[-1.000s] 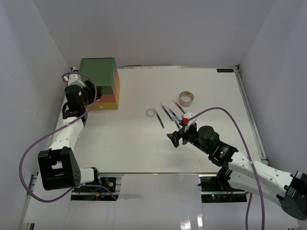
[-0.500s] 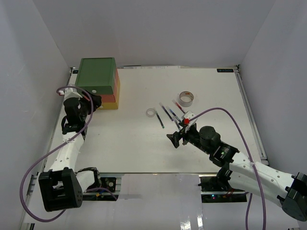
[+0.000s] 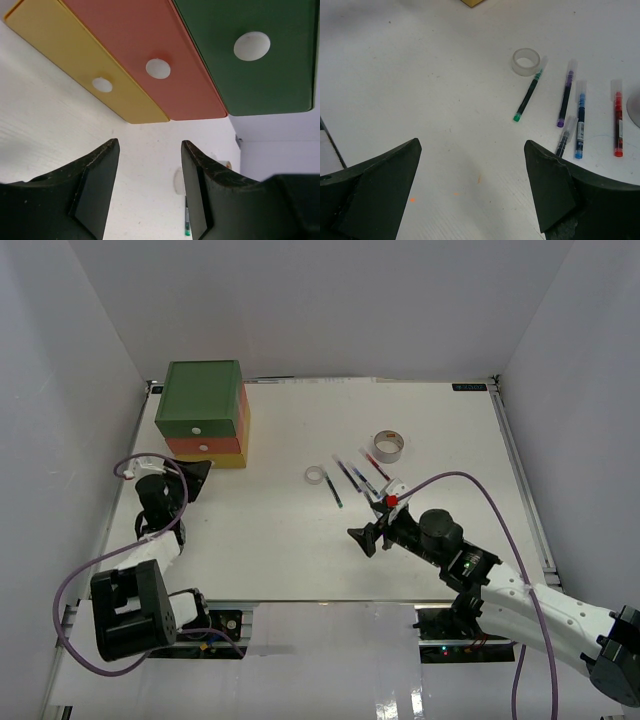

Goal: Sort the stationery into containers
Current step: Open the drawer in the storage box.

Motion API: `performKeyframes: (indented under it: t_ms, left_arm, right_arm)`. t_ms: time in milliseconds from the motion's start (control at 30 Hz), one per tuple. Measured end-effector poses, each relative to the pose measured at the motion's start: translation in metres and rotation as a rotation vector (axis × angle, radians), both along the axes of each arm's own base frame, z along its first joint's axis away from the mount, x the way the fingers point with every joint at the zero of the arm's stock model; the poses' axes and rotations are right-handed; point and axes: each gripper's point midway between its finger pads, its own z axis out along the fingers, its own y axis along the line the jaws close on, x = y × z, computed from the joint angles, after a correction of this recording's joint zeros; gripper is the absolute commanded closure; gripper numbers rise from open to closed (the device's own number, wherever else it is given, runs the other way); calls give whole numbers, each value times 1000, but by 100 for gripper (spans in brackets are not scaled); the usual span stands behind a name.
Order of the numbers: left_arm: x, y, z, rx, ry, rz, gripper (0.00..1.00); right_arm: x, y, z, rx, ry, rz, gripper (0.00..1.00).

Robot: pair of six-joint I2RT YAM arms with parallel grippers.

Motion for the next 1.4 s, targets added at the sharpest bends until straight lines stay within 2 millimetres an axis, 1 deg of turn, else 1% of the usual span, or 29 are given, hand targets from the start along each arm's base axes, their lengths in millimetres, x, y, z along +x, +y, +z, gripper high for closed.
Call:
performKeyframes:
  t_ms: [300,467,767,1167,1300,1400]
  left_arm:
    - [15,0,12,-52,-117,-6,42]
    - [22,4,9,-53,-127,-1,44]
    - [37,9,0,-57,-124,-1,44]
    - [59,14,10,-43,-163,-12,42]
    - [64,15,8,-42,-161,-16,41]
    - [66,15,2,-46,-148,-22,42]
  right_arm:
    - [-3,3,5,26,-8,23,10]
    - [-4,3,5,30,-11,26,10]
    - [-4,3,5,27,-14,27,10]
    - [-3,3,0,8,-12,28,10]
    - [-3,3,0,7,-11,27,10]
    - [-2,3,0,6,-12,24,10]
